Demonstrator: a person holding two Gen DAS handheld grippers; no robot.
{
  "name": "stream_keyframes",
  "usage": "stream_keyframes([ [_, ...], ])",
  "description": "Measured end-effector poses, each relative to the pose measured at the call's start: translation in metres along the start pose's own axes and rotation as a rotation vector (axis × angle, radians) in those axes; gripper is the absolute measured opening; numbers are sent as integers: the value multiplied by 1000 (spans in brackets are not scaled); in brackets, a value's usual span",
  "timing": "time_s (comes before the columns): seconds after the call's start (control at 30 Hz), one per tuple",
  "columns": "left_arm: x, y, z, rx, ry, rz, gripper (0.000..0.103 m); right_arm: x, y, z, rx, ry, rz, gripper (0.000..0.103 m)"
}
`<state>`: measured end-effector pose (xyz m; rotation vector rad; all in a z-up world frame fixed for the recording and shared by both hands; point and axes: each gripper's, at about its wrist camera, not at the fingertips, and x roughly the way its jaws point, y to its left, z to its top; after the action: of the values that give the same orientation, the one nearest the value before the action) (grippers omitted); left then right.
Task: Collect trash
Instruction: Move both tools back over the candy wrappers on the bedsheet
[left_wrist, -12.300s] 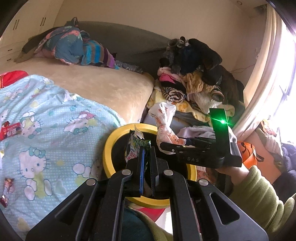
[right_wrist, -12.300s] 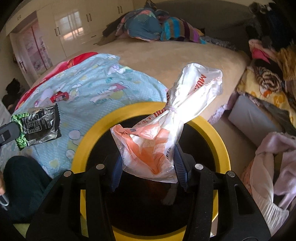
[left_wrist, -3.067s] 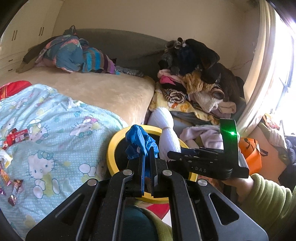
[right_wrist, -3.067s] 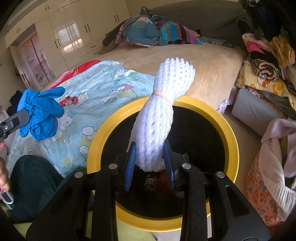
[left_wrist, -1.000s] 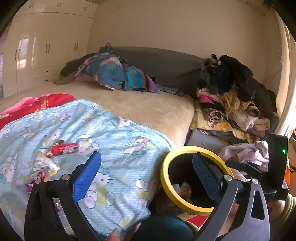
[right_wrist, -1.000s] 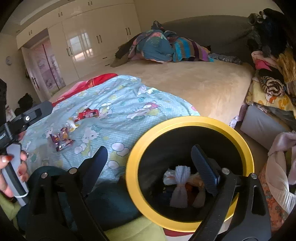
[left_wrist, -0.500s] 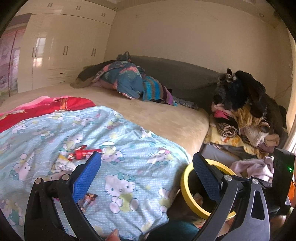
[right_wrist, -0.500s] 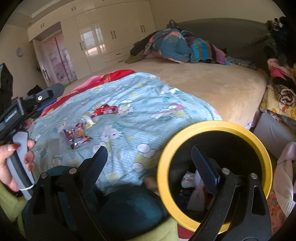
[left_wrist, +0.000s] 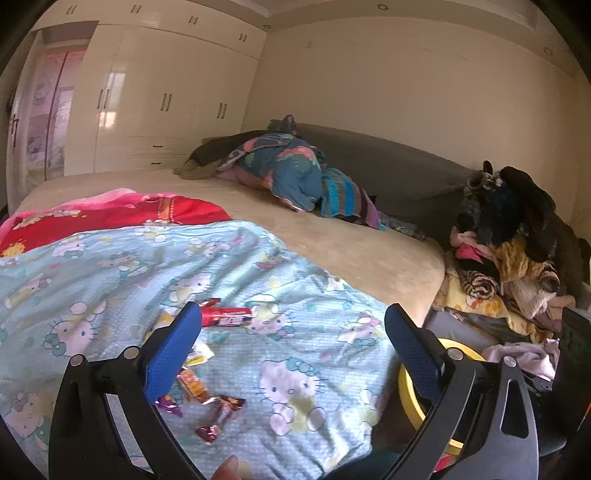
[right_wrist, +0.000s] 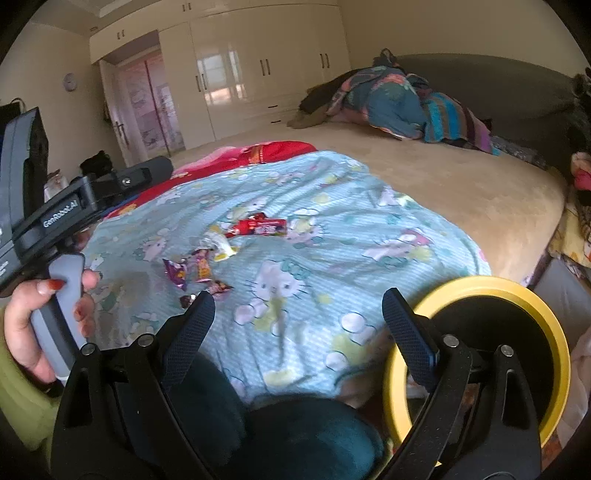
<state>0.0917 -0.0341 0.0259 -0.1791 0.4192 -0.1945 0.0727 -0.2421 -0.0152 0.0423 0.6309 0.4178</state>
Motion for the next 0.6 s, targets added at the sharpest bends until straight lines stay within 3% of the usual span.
stream_keyframes([
  [0.6,-2,91,7,-173,-18,143,96,58,46,13,-55,82,65,84],
])
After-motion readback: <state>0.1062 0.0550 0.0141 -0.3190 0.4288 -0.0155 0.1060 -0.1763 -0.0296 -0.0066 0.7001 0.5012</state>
